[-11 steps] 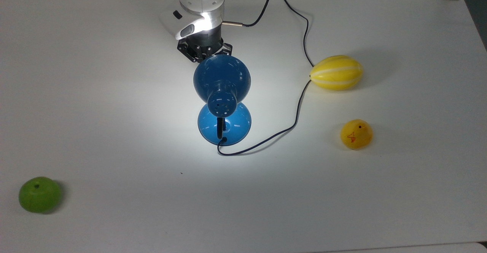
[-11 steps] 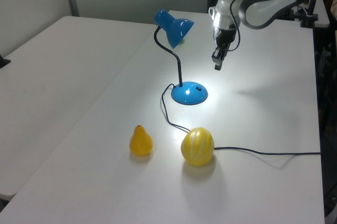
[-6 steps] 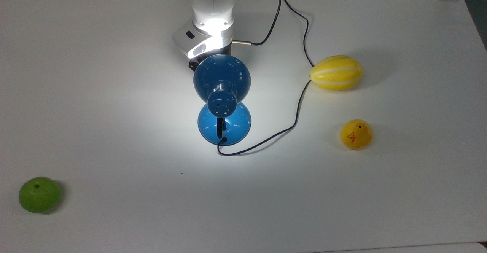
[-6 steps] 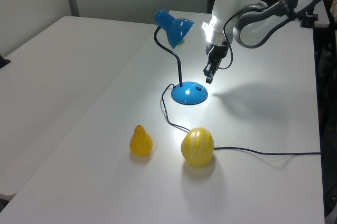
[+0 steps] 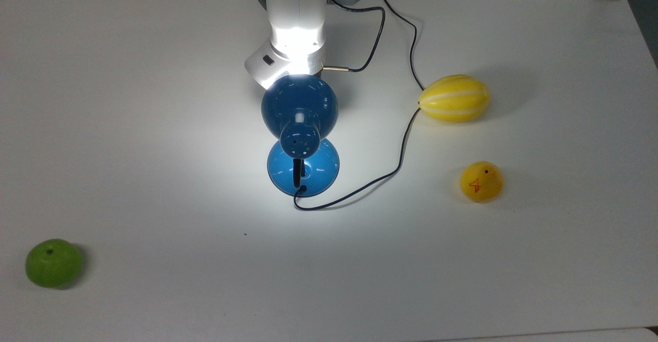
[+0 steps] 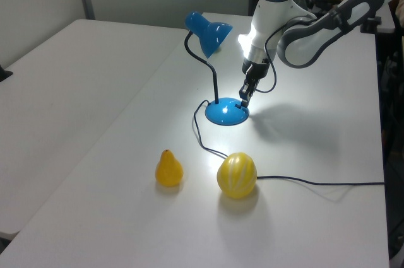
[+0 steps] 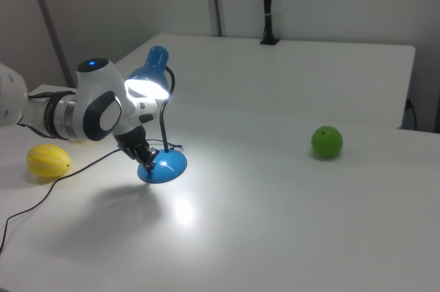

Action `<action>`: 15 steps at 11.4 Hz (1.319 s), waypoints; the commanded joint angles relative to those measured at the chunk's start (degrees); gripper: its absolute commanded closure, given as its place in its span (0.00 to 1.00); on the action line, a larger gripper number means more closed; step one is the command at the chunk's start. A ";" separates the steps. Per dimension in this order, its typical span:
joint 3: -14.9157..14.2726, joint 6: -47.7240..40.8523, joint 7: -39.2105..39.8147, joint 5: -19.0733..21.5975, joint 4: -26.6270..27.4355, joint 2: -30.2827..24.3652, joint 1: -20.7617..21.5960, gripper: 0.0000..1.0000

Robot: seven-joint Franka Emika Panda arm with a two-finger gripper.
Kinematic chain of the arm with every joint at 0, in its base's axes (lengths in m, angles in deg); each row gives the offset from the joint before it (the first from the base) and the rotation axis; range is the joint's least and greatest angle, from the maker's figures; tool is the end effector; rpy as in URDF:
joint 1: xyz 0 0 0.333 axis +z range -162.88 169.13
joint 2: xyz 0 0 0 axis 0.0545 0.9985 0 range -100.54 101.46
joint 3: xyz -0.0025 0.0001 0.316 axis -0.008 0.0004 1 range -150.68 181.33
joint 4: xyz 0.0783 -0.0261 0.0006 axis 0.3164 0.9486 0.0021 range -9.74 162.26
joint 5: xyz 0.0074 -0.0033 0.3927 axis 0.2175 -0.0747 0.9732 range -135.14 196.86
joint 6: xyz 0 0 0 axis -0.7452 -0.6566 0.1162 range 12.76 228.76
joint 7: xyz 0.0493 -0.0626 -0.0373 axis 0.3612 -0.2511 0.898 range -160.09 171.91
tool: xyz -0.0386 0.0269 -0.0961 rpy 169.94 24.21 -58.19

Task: Turn off lamp
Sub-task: 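Press the switch on the lamp base with the gripper fingers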

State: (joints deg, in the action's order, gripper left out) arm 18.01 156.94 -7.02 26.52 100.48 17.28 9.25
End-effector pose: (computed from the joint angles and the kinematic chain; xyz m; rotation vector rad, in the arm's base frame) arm 0.6155 0.0947 0.3357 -3.1208 0.0304 -0.3380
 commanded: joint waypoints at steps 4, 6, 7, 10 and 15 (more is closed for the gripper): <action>0.30 3.86 -1.22 -0.84 -0.05 0.50 -0.07 1.00; 0.30 3.86 -1.22 -0.84 -0.05 0.58 -0.07 1.00; 0.30 3.86 -1.22 -0.84 -0.05 1.02 -0.07 1.00; 0.30 4.21 -1.40 -0.84 -0.05 2.43 0.02 1.00; 0.30 3.16 -1.49 -0.84 0.48 2.34 0.11 1.00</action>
State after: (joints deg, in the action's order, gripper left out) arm 18.11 159.42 -7.02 26.51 100.46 18.17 9.25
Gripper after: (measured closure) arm 0.991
